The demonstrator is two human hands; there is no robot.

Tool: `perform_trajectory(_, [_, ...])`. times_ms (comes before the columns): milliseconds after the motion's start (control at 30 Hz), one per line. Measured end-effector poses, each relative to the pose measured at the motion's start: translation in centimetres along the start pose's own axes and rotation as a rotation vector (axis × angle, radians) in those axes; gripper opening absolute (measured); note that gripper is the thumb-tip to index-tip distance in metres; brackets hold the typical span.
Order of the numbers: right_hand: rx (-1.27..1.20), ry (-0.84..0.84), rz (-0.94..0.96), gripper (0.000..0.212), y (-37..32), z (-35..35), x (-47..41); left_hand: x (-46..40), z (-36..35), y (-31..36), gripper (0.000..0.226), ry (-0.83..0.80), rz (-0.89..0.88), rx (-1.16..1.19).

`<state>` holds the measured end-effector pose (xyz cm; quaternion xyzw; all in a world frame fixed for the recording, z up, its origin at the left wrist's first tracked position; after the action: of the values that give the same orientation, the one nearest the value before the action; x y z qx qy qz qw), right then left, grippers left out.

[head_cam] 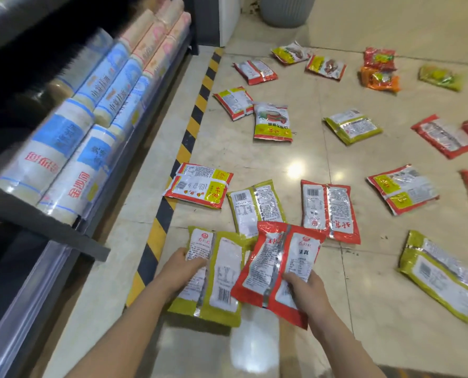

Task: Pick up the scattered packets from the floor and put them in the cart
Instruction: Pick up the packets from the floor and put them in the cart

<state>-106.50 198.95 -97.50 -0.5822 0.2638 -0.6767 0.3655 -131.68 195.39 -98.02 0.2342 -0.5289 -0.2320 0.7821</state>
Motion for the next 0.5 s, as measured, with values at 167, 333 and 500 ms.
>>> perform_trajectory(167, [0.017,0.042,0.201,0.021,-8.2,6.0,6.1,9.3,-0.1,6.2,0.033,0.107,-0.133,0.286])
perform_trajectory(333, [0.067,0.068,0.339,0.026,-19.5,12.3,15.3,22.0,2.2,14.7,0.029,0.049,-0.2,0.484])
perform_trajectory(500, [0.078,0.065,0.419,0.041,-32.1,17.5,26.3,37.1,6.9,24.3,0.022,0.037,-0.288,0.567])
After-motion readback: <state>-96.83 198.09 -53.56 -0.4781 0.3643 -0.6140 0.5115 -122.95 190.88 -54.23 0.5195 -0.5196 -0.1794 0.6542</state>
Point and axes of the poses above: each hand's wrist, its own x-axis away from the middle knuckle, its own z-axis out of the back of the hand, y = z × x, the point moved 3 cm from there along -x, towards the middle knuckle, and after that the axes turned 3 degrees about z, right-handed, at the moved point
